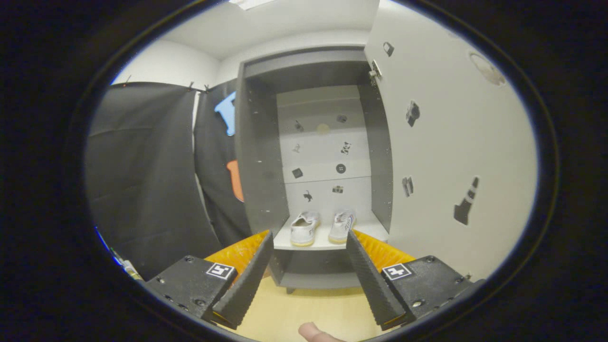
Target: Open the shoe cabinet door, grab the shoes and put them into the shoe cabinet, then close the shoe cabinet door.
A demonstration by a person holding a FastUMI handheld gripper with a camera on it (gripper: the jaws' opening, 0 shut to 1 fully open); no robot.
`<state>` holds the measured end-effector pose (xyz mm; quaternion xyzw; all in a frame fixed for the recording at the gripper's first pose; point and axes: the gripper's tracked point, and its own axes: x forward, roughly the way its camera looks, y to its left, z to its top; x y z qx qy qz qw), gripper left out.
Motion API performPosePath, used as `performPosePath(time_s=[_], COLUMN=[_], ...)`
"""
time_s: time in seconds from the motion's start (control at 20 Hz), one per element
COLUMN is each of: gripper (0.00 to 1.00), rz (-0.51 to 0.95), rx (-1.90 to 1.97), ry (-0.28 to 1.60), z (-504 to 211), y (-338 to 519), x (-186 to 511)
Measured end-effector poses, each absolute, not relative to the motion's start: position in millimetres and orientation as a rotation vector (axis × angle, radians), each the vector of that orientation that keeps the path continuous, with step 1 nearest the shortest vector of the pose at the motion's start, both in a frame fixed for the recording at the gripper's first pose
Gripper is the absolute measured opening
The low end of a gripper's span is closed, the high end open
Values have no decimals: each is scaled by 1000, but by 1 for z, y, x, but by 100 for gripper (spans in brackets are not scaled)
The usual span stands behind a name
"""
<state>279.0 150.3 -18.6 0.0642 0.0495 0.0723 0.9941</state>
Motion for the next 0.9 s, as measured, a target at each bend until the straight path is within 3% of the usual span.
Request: performPosePath(time_s=[0.5, 0.9], gripper=[98, 98], rz=[103, -50], rx=[76, 8], ry=[-60, -63], z=[39, 39], y=[62, -60], x=[119, 87])
